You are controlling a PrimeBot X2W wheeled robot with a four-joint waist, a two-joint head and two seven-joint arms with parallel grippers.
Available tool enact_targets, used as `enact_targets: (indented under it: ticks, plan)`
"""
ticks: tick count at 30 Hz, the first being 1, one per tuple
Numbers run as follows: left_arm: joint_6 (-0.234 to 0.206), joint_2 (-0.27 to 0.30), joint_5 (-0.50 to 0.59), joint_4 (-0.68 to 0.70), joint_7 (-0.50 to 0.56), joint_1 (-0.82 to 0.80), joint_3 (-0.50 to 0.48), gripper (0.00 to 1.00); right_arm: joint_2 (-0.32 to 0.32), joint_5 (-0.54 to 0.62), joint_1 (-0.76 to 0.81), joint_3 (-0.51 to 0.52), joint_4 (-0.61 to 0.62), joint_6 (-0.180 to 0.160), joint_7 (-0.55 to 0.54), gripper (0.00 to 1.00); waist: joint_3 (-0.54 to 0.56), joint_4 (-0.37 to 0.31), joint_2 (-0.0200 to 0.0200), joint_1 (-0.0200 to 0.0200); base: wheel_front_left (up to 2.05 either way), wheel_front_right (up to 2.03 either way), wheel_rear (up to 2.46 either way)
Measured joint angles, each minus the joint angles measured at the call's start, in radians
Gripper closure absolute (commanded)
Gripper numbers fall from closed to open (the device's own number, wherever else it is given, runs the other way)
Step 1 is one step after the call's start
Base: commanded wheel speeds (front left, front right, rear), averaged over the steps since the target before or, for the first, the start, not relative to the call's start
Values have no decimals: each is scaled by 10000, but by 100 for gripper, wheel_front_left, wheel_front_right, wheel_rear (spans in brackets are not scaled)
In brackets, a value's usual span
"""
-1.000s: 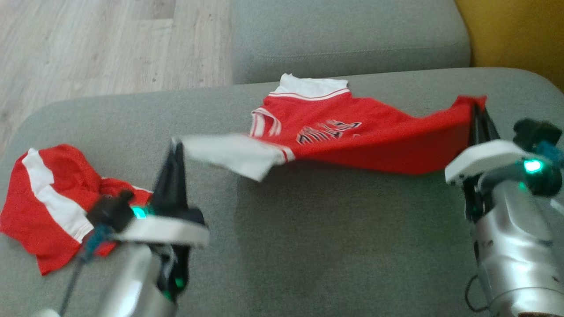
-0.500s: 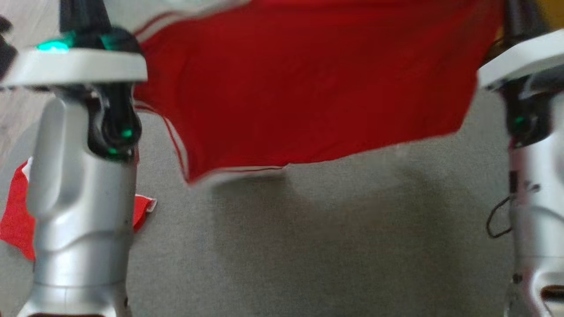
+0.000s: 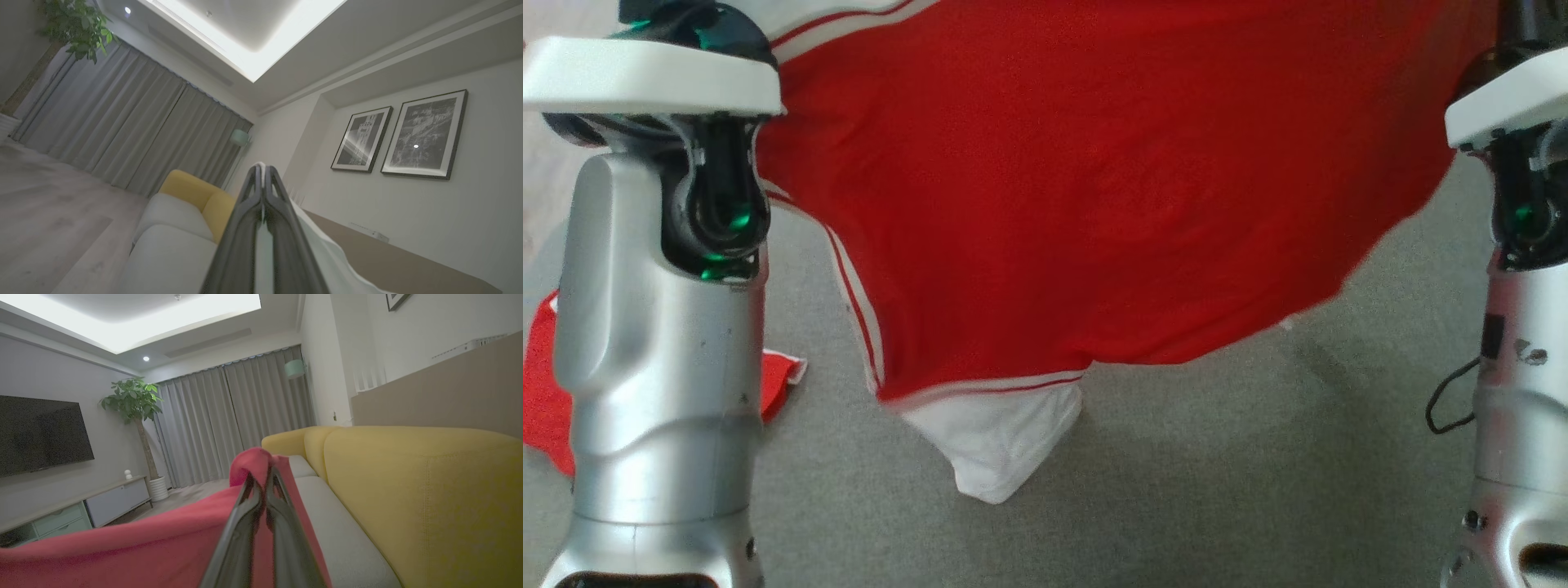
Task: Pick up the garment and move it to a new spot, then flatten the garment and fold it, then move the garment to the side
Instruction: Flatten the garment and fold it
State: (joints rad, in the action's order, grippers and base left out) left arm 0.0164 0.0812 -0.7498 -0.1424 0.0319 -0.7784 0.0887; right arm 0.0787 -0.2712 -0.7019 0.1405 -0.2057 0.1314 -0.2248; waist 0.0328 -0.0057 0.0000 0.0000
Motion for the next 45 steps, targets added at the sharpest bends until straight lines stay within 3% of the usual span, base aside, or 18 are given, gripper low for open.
enact_targets:
  ticks: [5, 9, 17, 23, 28, 33, 39, 45]
  plan:
    - [-63, 360, 36, -648, 646, -306, 107, 100, -77, 222, -377, 288, -203, 0, -407, 100, -702, -83, 0, 0, 0, 0, 0]
    - [153, 899, 316, -1770, 740, -2084, 127, 100, -94, 502, -2117, 199, -1266, 0, -226, 100, -1685, -168, 0, 3, 0, 0, 0]
    - [662, 1547, 1158, -4669, -153, -7339, 236, 100, -17, 1066, -7768, 500, -4500, 0, 2696, 100, -4102, -203, -1, 6, 0, 0, 0]
    - [989, 1258, 957, -6713, -1954, -8737, 36, 100, 48, 1034, -8776, 711, -7041, 0, 4466, 100, -5293, -13, -1, 7, 0, 0, 0]
    - [1083, 602, 119, -7361, -2447, -7661, 849, 100, 330, 566, -7953, 886, -8870, 0, 4642, 100, -5249, 320, 0, -5, 0, 0, 0]
    - [1158, 698, -640, -6832, -2518, -5894, 2301, 100, 696, 182, -6781, 364, -9896, 0, 4458, 100, -4989, 536, -1, 1, 0, 0, 0]
    - [1158, 1793, -966, -5931, -2516, -3080, 4573, 100, 963, -514, -5053, -510, -10496, 0, 3302, 100, -4379, 651, -1, -1, 0, 0, 0]
    - [1160, 2901, -1837, -4993, -2341, -838, 5860, 100, 1344, -1187, -3783, -1557, -10343, 0, 2057, 100, -3693, 680, 0, -2, 0, 0, 0]
